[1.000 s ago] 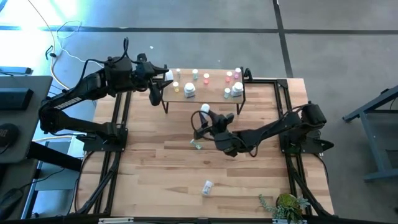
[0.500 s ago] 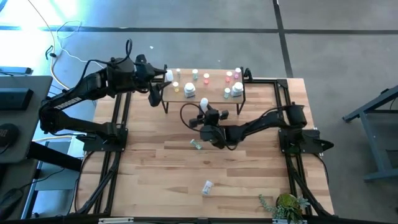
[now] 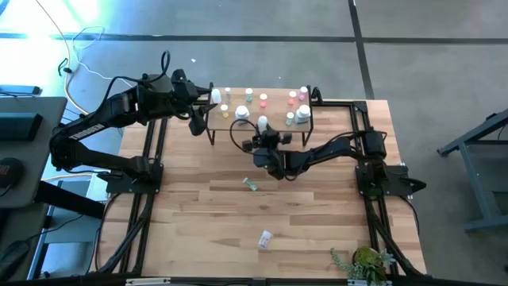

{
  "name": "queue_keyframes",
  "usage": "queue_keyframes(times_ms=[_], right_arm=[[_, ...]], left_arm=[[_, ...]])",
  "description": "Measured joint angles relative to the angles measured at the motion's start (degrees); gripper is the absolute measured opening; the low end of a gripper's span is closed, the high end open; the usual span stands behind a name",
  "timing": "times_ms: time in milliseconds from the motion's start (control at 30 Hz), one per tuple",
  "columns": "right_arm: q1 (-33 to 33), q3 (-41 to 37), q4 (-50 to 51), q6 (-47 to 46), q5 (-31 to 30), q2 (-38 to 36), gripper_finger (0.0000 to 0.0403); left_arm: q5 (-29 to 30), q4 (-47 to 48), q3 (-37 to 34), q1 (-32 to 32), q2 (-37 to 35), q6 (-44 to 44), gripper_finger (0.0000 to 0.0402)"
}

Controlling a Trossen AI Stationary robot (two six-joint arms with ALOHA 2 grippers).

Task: Pick and place medicine bottles onto shelf by color
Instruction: Put the white pill bottle on the shelf

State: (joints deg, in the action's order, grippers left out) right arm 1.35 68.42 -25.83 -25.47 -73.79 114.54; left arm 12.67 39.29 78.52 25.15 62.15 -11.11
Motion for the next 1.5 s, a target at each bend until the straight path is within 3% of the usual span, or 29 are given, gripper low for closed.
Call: queue_keyframes(times_ms=[633,1167,1500], right_arm=[[-6.4,0.2,-0.1,-0.5,12.1,-0.3,0.0140],[-6.0,0.2,0.3,0.1,11.8,-0.2,0.0141],[-4.9,0.0,0.8,2.6,11.2,0.0,0.0197]], left_arm=[[0.6,0.6,0.0,0.0,0.0,-0.6,0.0204],[0.6,1.3,0.0,0.0,0.0,-0.7,0.0204],[0.6,1.7,0.0,0.0,0.0,-0.7,0.0204]])
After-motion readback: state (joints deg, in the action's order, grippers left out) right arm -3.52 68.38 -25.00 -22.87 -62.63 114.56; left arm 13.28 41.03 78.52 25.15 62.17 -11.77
